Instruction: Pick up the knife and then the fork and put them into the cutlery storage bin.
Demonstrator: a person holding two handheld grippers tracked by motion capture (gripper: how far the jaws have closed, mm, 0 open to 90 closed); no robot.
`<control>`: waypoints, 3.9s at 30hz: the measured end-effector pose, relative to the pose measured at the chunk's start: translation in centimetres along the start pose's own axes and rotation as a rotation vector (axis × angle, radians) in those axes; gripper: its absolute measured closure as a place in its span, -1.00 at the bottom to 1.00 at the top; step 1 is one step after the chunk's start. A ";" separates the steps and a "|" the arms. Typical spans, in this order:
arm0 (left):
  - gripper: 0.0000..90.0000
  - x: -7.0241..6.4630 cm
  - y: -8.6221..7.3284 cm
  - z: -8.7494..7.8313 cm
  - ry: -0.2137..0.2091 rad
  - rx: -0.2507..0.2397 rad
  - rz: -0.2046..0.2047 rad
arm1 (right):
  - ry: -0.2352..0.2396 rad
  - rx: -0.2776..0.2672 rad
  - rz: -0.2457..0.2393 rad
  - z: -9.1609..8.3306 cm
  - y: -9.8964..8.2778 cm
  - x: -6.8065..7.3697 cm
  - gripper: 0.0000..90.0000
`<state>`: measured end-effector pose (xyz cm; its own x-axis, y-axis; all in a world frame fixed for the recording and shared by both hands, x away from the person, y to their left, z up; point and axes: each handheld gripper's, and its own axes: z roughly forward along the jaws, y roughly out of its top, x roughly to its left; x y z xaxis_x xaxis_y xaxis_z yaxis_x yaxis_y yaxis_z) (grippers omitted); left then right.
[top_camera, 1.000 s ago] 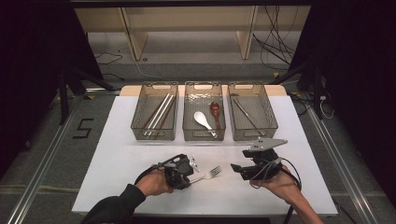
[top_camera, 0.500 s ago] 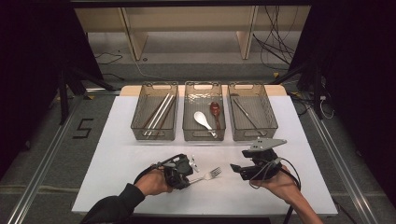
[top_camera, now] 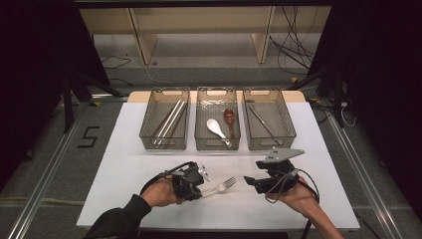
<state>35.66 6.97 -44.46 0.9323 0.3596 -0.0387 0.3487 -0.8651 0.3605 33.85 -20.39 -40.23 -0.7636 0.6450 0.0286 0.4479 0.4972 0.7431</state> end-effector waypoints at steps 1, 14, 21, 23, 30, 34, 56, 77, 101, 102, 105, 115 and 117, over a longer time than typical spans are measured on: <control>0.81 -0.1 0.1 -0.2 -0.006 0.000 0.012 | 0.009 -0.002 -0.009 0.0 0.1 0.2 -0.24; 0.81 -1.9 1.2 -1.7 -0.033 -0.006 0.103 | 0.148 0.036 -0.189 2.3 1.2 3.9 -0.35; 0.81 -2.5 1.5 -2.2 -0.042 -0.005 0.136 | 0.183 0.077 -0.245 3.4 1.2 5.1 -0.40; 0.81 -2.6 1.6 -2.3 -0.053 -0.016 0.134 | 0.202 0.089 -0.268 3.7 1.2 5.2 -0.39; 0.81 -2.9 1.7 -2.6 -0.065 -0.021 0.142 | 0.230 0.133 -0.308 4.7 1.1 6.0 -0.20; 0.81 -2.8 1.8 -2.9 -0.086 -0.025 0.156 | 0.230 0.142 -0.331 4.9 0.9 6.4 -0.08; 0.81 -2.8 1.7 -2.8 -0.135 -0.019 0.144 | 0.213 0.188 -0.536 5.6 0.1 7.6 0.66; 0.38 -2.0 1.2 -3.8 -0.169 -0.080 0.088 | 0.199 0.191 -0.642 5.4 -0.4 7.5 0.97; -0.49 2.1 -4.0 -6.3 0.082 -0.442 -0.213 | -0.060 0.174 -0.395 3.1 0.1 1.2 0.97; -0.50 2.2 -4.2 -6.3 0.088 -0.442 -0.220 | -0.070 0.171 -0.382 3.0 0.1 0.9 0.97; -0.52 2.4 -4.8 -6.3 0.105 -0.469 -0.246 | -0.092 0.160 -0.352 2.6 0.3 0.2 0.97; -0.60 2.9 -6.5 -6.8 0.130 -0.519 -0.310 | -0.143 0.116 -0.256 1.4 1.3 -1.9 0.97; -0.60 3.0 -6.8 -6.7 0.125 -0.524 -0.319 | -0.149 0.105 -0.248 1.2 1.5 -2.3 0.97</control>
<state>35.45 16.25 -40.74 0.7609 0.6374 -0.1217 0.4849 -0.4339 0.7593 36.83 -20.40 -39.98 -0.7826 0.5708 -0.2486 0.3082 0.7021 0.6419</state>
